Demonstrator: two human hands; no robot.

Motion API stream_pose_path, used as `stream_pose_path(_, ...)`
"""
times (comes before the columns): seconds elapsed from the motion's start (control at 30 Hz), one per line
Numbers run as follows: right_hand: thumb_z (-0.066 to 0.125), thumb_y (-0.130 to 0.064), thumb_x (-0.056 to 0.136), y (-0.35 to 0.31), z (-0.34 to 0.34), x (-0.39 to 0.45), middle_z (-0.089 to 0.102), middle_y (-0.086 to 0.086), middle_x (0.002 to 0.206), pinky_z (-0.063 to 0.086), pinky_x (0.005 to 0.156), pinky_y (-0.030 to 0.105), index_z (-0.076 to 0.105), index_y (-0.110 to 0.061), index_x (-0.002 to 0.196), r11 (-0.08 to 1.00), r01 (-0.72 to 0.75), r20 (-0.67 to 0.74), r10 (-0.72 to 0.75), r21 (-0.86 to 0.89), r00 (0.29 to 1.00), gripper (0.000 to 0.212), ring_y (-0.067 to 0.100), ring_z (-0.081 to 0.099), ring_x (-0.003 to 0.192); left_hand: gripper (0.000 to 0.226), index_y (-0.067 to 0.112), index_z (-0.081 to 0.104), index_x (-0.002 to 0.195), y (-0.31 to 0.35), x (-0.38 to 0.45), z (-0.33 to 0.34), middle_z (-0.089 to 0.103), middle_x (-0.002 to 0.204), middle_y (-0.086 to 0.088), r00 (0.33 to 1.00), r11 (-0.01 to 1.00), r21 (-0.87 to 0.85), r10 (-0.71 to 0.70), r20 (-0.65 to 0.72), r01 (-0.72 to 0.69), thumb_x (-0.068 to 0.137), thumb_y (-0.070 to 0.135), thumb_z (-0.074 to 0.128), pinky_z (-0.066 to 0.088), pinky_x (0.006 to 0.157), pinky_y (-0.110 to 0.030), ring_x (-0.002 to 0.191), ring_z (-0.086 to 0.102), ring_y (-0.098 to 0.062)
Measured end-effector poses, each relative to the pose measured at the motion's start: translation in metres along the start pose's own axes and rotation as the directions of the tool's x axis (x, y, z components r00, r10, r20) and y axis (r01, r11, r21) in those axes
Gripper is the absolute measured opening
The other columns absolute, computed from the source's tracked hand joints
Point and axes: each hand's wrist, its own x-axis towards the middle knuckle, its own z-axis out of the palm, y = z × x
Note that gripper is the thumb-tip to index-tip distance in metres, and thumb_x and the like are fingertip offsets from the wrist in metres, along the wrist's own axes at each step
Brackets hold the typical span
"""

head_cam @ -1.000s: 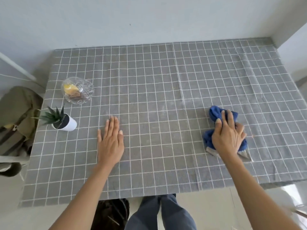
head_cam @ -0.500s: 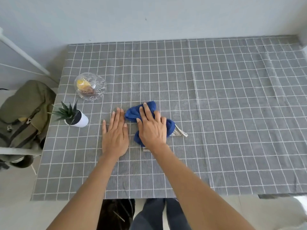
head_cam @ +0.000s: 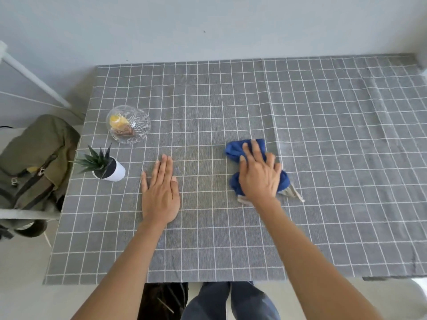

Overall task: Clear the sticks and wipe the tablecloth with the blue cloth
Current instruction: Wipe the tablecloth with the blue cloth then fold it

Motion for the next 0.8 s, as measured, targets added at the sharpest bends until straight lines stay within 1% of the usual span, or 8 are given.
stream_pose_path(0.1, 0.026, -0.040, 0.100, 0.039, -0.009, 0.013, 0.022, -0.012, 0.156, 0.030, 0.085, 0.038, 0.033, -0.030, 0.146, 0.994, -0.108, -0.042, 0.107, -0.016, 0.993, 0.047, 0.026, 0.041, 0.110, 0.055, 0.024, -0.009, 0.150, 0.000, 0.000, 0.000, -0.010, 0.159, 0.008, 1.000, 1.000, 0.003, 0.000, -0.003, 0.000, 0.097, 0.034, 0.001, -0.002, 0.119, -0.047, 0.146, -0.011, -0.008)
stream_pose_path(0.23, 0.026, -0.037, 0.100, 0.081, -0.020, 0.026, 0.021, -0.009, 0.156, 0.029, 0.089, 0.041, 0.032, -0.028, 0.146, 0.971, -0.238, -0.038, 0.237, -0.029, 0.971, 0.047, 0.030, 0.038, 0.114, 0.055, 0.023, -0.010, 0.150, -0.001, 0.001, 0.001, -0.010, 0.159, 0.007, 1.000, 1.000, 0.016, -0.004, -0.002, 0.004, 0.097, 0.034, 0.000, -0.001, 0.119, -0.048, 0.146, -0.011, -0.009)
stream_pose_path(0.4, 0.024, -0.037, 0.101, 0.065, -0.022, 0.025, 0.023, -0.007, 0.156, 0.028, 0.092, 0.042, 0.036, -0.024, 0.145, 0.957, -0.287, -0.036, 0.289, 0.054, 0.957, 0.047, 0.030, 0.036, 0.116, 0.057, 0.022, -0.008, 0.150, -0.001, 0.000, 0.000, -0.010, 0.159, 0.007, 1.000, 1.000, 0.021, -0.010, -0.002, 0.010, 0.095, 0.034, 0.000, -0.001, 0.119, -0.048, 0.146, -0.010, -0.010)
stream_pose_path(0.5, 0.023, -0.040, 0.100, 0.035, -0.021, 0.007, 0.024, -0.009, 0.155, 0.028, 0.086, 0.038, 0.038, -0.026, 0.144, 0.983, -0.170, -0.063, 0.174, 0.066, 0.983, 0.048, 0.028, 0.038, 0.114, 0.057, 0.022, -0.009, 0.150, 0.000, 0.000, 0.001, -0.011, 0.159, 0.006, 1.000, 1.000, 0.019, -0.010, 0.003, 0.010, 0.095, 0.034, 0.000, -0.002, 0.119, -0.048, 0.146, -0.011, -0.010)
stream_pose_path(0.63, 0.021, -0.041, 0.100, -0.028, -0.019, -0.018, 0.025, -0.012, 0.154, 0.020, 0.076, 0.034, 0.036, -0.028, 0.144, 0.995, 0.056, -0.052, -0.052, 0.087, 0.997, 0.049, 0.022, 0.041, 0.109, 0.057, 0.021, -0.008, 0.150, 0.000, 0.001, 0.001, -0.012, 0.159, 0.006, 1.000, 0.999, 0.030, -0.014, 0.006, 0.014, 0.095, 0.035, -0.001, -0.001, 0.119, -0.048, 0.146, -0.012, -0.010)
stream_pose_path(0.67, 0.023, -0.041, 0.100, -0.045, -0.015, -0.024, 0.027, -0.012, 0.153, 0.022, 0.075, 0.034, 0.038, -0.027, 0.143, 0.989, 0.116, -0.028, -0.114, 0.092, 0.993, 0.047, 0.022, 0.042, 0.107, 0.057, 0.021, -0.008, 0.150, 0.001, 0.001, 0.001, -0.011, 0.159, 0.006, 1.000, 0.999, 0.029, -0.015, 0.003, 0.015, 0.095, 0.035, -0.001, -0.001, 0.119, -0.048, 0.146, -0.012, -0.010)
stream_pose_path(0.73, 0.028, -0.039, 0.099, -0.070, -0.003, -0.035, 0.036, -0.010, 0.150, 0.033, 0.075, 0.036, 0.047, -0.024, 0.138, 0.972, 0.220, 0.028, -0.224, 0.086, 0.974, 0.046, 0.022, 0.048, 0.102, 0.058, 0.020, -0.005, 0.151, 0.001, 0.000, 0.000, -0.009, 0.159, 0.006, 1.000, 1.000, 0.021, -0.011, 0.000, 0.011, 0.095, 0.035, -0.001, -0.001, 0.119, -0.048, 0.146, -0.010, -0.010)
stream_pose_path(0.8, 0.029, -0.039, 0.095, -0.081, 0.008, -0.043, 0.049, -0.008, 0.142, 0.044, 0.074, 0.036, 0.058, -0.022, 0.130, 0.965, 0.252, 0.096, -0.258, 0.073, 0.961, 0.048, 0.023, 0.055, 0.095, 0.060, 0.019, -0.002, 0.151, 0.002, -0.001, -0.001, -0.007, 0.159, 0.006, 1.000, 1.000, 0.020, -0.001, -0.006, 0.001, 0.094, 0.035, -0.002, -0.001, 0.119, -0.047, 0.146, -0.008, -0.010)
